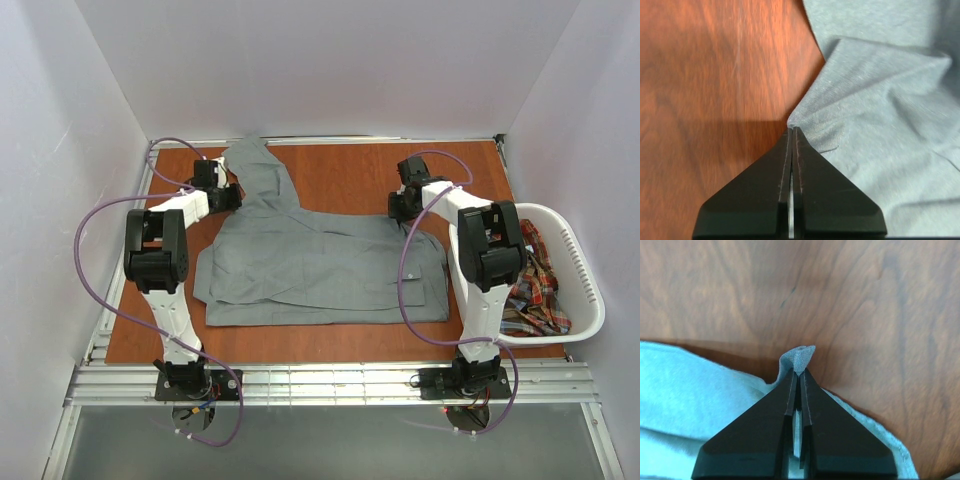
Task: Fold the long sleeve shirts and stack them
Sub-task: Fold the shirt
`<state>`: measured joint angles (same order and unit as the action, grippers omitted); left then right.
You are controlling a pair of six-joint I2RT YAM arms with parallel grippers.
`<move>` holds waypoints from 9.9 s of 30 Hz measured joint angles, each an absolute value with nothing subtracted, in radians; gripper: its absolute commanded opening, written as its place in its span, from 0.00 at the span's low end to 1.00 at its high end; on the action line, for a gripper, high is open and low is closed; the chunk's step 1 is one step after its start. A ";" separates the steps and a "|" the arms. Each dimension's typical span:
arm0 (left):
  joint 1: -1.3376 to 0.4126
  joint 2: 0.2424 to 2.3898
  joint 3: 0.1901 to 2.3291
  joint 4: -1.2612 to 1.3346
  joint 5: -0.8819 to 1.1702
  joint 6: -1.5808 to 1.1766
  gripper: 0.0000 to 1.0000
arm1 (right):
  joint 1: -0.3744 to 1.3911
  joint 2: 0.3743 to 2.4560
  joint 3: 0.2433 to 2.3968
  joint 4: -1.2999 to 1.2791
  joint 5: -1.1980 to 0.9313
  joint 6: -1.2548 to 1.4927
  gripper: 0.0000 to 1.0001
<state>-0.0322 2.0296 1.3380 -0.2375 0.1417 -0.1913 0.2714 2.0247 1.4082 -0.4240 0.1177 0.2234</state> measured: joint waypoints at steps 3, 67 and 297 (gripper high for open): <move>-0.032 1.966 1.302 -0.240 0.140 -0.192 0.00 | 0.276 2.006 1.407 -0.449 0.098 0.225 0.01; -0.036 1.202 0.744 -0.432 -0.059 -0.559 0.90 | 0.304 1.214 0.799 -0.337 -0.071 0.350 0.47; -0.061 0.991 0.603 -0.391 -0.176 -0.513 0.89 | 1.510 1.971 1.362 -0.657 0.256 0.225 0.36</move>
